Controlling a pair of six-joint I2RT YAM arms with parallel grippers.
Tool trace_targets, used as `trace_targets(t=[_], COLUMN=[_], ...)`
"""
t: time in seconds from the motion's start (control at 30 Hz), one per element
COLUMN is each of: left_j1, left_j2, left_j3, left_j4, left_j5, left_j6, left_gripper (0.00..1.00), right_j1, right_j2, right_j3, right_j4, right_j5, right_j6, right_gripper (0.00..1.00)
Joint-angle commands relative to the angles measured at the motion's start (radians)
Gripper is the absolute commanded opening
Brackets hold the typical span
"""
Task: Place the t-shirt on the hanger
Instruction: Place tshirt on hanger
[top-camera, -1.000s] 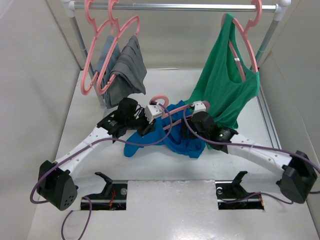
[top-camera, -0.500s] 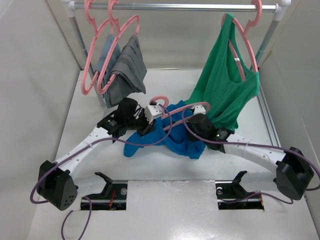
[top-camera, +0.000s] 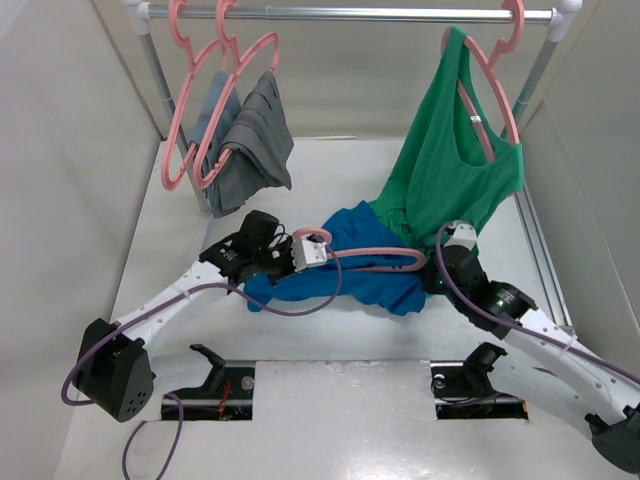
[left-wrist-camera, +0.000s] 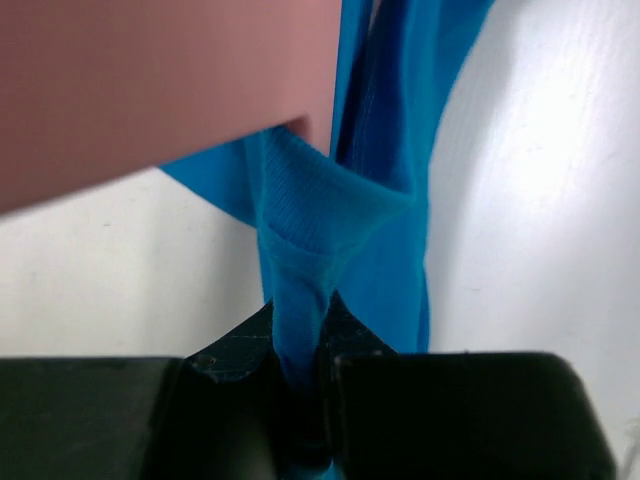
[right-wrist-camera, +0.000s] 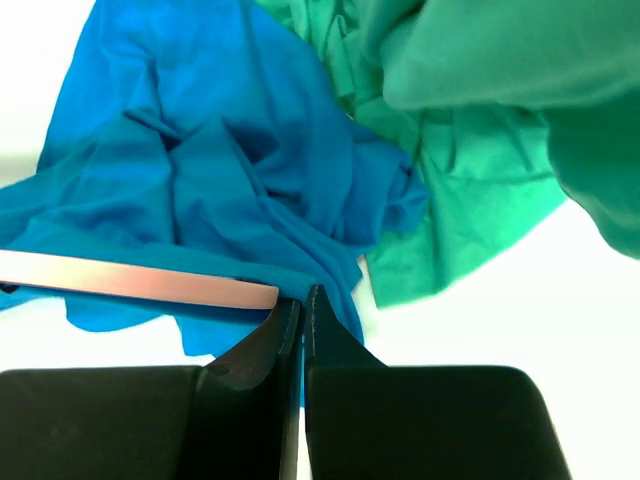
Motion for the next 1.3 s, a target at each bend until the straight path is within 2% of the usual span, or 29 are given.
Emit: trace_targets(t=[0.0,0.27,0.4,0.47,0.53,0.57,0.63,0.67,0.73,0.87,0.93,1.03,1.17,1.2,1.27], left_j1=[0.012,0.012,-0.009,-0.02,-0.031,-0.031,-0.047,-0.06,-0.118,-0.172,-0.181,-0.181,-0.181,-0.181,-0.181], left_j2=[0.021,0.082,0.102,0.129,0.129,0.129,0.129,0.129,0.12,0.097,0.077,0.077,0.068,0.068,0.068], left_j3=[-0.007,-0.007,-0.007,0.008,0.042,0.067,0.136,0.153,0.176,0.194,0.194,0.182,0.161,0.16,0.16], left_j4=[0.003,0.032,0.043,0.043,0.016,-0.011,-0.057,-0.069,-0.081,-0.091,-0.091,-0.091,-0.091,-0.091,-0.08], left_j5=[-0.176,-0.344,-0.424,-0.447,-0.403,-0.308,-0.242,-0.217,-0.203,-0.128,-0.094,-0.123,-0.16,-0.172,-0.172], left_j6=[0.1,0.17,0.18,0.164,0.153,0.153,0.12,0.12,0.111,0.111,0.121,0.144,0.202,0.212,0.225], left_gripper=[0.0,0.0,0.0,0.0,0.0,0.0,0.0,0.0,0.0,0.0,0.0,0.0,0.0,0.0,0.0], right_j1=[-0.013,0.016,0.052,0.066,0.093,0.093,0.121,0.121,0.121,0.131,0.132,0.132,0.132,0.132,0.132], right_j2=[-0.047,-0.057,-0.034,-0.008,0.04,0.054,0.087,0.097,0.123,0.234,0.244,0.21,0.149,0.149,0.149], right_j3=[0.042,0.158,0.184,0.196,0.196,0.196,0.196,0.184,0.195,0.261,0.279,0.289,0.331,0.357,0.396], right_j4=[-0.179,-0.222,-0.113,-0.025,0.072,0.113,0.204,0.291,0.342,0.353,0.318,0.275,0.166,0.14,0.047], right_j5=[0.141,0.172,0.107,0.011,-0.069,-0.112,-0.245,-0.29,-0.383,-0.489,-0.49,-0.467,-0.425,-0.425,-0.472], right_j6=[0.01,-0.054,-0.191,-0.286,-0.369,-0.393,-0.439,-0.473,-0.492,-0.573,-0.595,-0.618,-0.642,-0.659,-0.717], right_gripper=[0.0,0.0,0.0,0.0,0.0,0.0,0.0,0.0,0.0,0.0,0.0,0.0,0.33,0.5,0.58])
